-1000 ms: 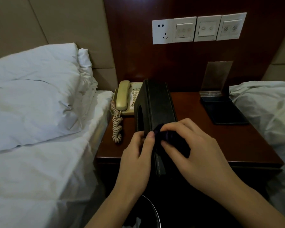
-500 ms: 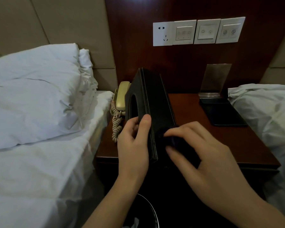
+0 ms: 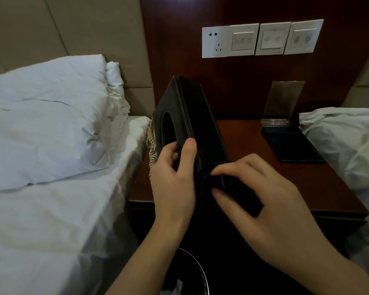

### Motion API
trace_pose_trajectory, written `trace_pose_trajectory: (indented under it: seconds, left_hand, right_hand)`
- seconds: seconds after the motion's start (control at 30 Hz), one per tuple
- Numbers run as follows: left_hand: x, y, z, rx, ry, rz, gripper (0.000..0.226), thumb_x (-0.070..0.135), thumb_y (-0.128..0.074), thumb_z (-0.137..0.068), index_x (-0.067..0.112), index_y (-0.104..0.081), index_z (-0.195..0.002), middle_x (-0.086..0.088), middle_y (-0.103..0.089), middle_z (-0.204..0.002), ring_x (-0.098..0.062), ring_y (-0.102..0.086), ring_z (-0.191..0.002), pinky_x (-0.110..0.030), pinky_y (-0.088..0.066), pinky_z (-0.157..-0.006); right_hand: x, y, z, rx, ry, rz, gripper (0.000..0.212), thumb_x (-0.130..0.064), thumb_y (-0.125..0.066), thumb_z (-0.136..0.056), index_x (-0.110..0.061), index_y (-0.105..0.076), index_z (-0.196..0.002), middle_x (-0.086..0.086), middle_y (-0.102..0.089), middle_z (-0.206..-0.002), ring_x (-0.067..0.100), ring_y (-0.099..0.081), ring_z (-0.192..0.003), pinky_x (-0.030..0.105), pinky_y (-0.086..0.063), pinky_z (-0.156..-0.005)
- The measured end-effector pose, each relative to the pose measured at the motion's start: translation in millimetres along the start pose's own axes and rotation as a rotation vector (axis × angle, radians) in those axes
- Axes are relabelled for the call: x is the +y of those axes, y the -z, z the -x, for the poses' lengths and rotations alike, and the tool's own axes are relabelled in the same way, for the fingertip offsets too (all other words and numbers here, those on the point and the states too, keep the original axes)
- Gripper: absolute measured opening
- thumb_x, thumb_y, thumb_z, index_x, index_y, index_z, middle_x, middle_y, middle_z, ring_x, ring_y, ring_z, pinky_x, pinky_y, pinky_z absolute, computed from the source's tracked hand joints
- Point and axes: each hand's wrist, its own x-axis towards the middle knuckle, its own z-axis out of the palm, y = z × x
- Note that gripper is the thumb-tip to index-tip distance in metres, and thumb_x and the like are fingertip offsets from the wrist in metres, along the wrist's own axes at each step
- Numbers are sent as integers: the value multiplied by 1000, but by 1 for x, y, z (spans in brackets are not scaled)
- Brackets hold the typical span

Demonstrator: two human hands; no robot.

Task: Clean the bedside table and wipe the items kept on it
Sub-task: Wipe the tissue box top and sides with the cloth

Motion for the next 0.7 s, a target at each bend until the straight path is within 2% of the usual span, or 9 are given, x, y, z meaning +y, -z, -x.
trace_pose_trajectory:
  seconds: [0.07, 0.17, 0.3, 0.37, 0.43, 0.5, 0.6, 0.63, 0.7]
  left_hand:
    - [1, 0, 1, 7, 16, -1, 22, 33, -60, -102, 16, -73, -100, 3, -77, -83, -9, -73, -79, -20, -53, -69]
    - [3, 0, 2, 3, 12, -2, 23, 36, -61, -101, 17, -73, -102, 3, -77, -87, -8, -73, -81, -19, -53, -69]
    - [4, -3, -2, 40, 15, 3, 36, 47, -59, -93, 14, -71, -90, -2, -68, -74, -15, -65, -72, -38, -52, -69]
    - [4, -4, -4, 71, 75, 34, 43, 55, -61, -88, 14, -72, -92, -16, -70, -86, -31, -69, -83, -54, -56, -83]
    - [5, -2, -5, 81, 159, 97, 47, 63, -62, -83, 20, -76, -97, -17, -73, -99, -31, -72, -96, -58, -54, -94]
    - [7, -1, -7, 55, 217, 128, 49, 66, -63, -81, 24, -78, -101, -15, -75, -103, -27, -73, -102, -60, -53, -98]
    - [9, -4, -5, 12, 230, 123, 54, 55, -66, -92, 4, -71, -110, -34, -64, -101, -28, -66, -90, -63, -54, -94]
    - [10, -4, -5, -5, 222, 124, 56, 49, -66, -94, -4, -67, -111, -37, -62, -100, -30, -65, -87, -60, -54, -91]
    - [14, -3, -5, -57, 189, 106, 50, 44, -65, -96, -5, -70, -106, -35, -66, -96, -40, -70, -87, -57, -55, -88]
  right_hand:
    - [10, 4, -4, 28, -58, 18, 25, -47, -56, -88, -44, -59, -113, -22, -52, -104, -5, -56, -96, 10, -44, -70]
    - [6, 1, -2, 64, -80, -17, 23, -44, -57, -87, -47, -57, -110, -24, -50, -103, -7, -54, -96, 9, -44, -71]
    - [-6, -8, 5, 112, -1, -24, 26, -44, -61, -88, -41, -56, -114, -21, -50, -105, -8, -55, -95, 5, -43, -76]
    - [1, -7, 3, 238, -70, -95, 23, -42, -62, -92, -40, -55, -114, -21, -53, -106, -8, -54, -99, 1, -40, -78]
    - [7, -4, 2, 330, -141, -197, 24, -41, -59, -89, -40, -54, -113, -21, -56, -106, -6, -55, -102, 2, -41, -78]
    - [6, -5, 3, 343, -134, -210, 25, -39, -60, -89, -40, -54, -114, -20, -56, -107, -2, -57, -102, 6, -44, -78]
    - [6, -9, 3, 329, -133, -232, 21, -36, -62, -93, -41, -55, -113, -20, -57, -106, -1, -58, -102, 6, -44, -77]
    - [7, -9, 2, 334, -142, -273, 21, -35, -62, -92, -41, -56, -112, -19, -58, -106, 0, -59, -103, 6, -44, -78]
    - [9, -8, -1, 370, -155, -352, 24, -33, -63, -90, -40, -57, -112, -17, -60, -107, 3, -60, -104, 8, -45, -80]
